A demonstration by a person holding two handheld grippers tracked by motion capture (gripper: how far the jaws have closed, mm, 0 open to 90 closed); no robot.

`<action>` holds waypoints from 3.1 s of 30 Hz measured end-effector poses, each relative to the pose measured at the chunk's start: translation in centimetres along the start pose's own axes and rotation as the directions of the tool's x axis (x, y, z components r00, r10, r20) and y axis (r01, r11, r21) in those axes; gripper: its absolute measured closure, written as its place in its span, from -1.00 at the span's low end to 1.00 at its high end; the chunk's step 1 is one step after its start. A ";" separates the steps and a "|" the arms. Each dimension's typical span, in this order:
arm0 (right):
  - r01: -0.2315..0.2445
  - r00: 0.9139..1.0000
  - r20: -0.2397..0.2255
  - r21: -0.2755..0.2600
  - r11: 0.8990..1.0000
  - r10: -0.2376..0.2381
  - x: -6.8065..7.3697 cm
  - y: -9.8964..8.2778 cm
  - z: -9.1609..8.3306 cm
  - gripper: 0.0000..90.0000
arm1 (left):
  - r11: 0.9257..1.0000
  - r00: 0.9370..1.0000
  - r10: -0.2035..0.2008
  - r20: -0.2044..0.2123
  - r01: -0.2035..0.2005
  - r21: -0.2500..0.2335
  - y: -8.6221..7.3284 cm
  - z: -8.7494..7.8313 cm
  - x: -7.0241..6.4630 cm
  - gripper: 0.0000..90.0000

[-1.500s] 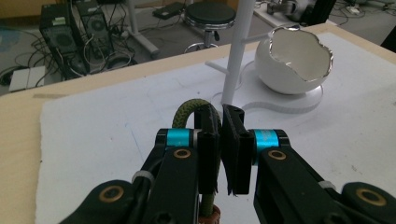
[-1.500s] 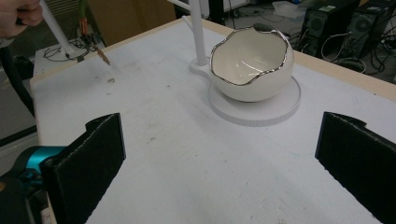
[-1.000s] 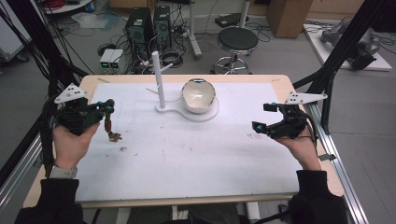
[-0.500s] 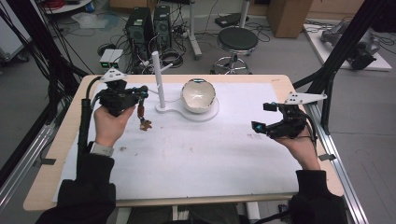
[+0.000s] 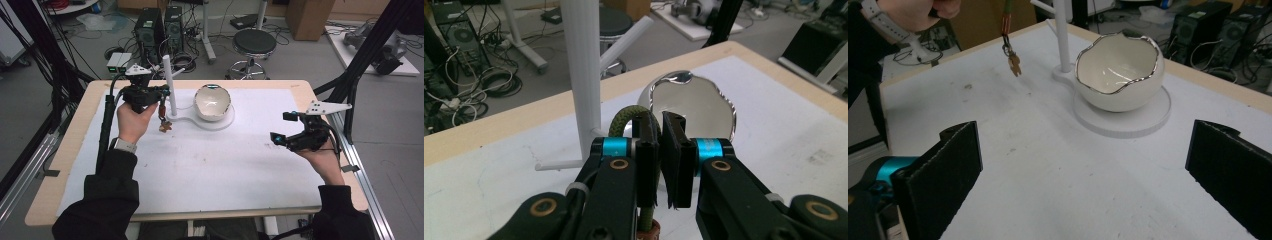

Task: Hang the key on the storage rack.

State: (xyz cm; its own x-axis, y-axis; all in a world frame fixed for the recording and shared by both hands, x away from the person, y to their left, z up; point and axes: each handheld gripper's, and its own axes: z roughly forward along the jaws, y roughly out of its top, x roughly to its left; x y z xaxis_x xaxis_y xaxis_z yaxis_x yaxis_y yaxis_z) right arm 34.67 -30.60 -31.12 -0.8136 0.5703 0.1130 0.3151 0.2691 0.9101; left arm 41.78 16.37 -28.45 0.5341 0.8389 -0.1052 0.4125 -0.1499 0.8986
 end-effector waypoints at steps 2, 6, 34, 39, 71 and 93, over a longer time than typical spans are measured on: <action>-0.004 1.000 0.000 -0.005 1.000 0.004 0.0 0.0 -0.1 -0.98 | 1.000 1.000 0.005 -0.008 -0.005 0.012 -0.1 0.4 -0.1 0.87; -0.004 1.000 -0.001 -0.009 1.000 0.004 0.0 0.0 -0.2 -0.98 | 1.000 1.000 -0.021 0.000 0.021 0.007 -0.1 1.2 0.3 0.87; 0.000 1.000 -0.018 0.026 1.000 0.000 0.0 -0.4 0.3 -0.94 | 0.998 0.999 -0.051 -0.014 0.052 0.036 0.0 3.3 1.1 0.32; 0.001 1.000 -0.016 0.027 1.000 -0.001 0.1 -0.4 0.3 -0.94 | 0.998 0.999 -0.035 0.029 0.034 0.047 -0.2 2.3 1.3 -0.68; -0.016 0.995 0.093 -0.053 0.998 0.020 0.2 0.9 -0.8 -0.94 | 0.984 0.973 -0.037 0.228 0.075 -0.160 -7.9 -10.9 4.8 -0.96; -0.039 0.995 0.089 -0.038 0.999 0.042 -0.5 0.6 -0.5 -0.94 | 0.984 0.980 -0.052 0.191 0.083 -0.155 -8.8 -11.4 5.9 -0.96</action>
State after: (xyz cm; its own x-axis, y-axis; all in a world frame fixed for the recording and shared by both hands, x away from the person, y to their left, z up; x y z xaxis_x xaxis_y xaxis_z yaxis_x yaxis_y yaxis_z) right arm 34.99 -31.12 -30.44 -0.7529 0.6479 0.1157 0.3279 0.2169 0.9195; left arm 32.84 28.60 -32.13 0.6432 0.7298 -0.2316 0.3359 0.0028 0.9419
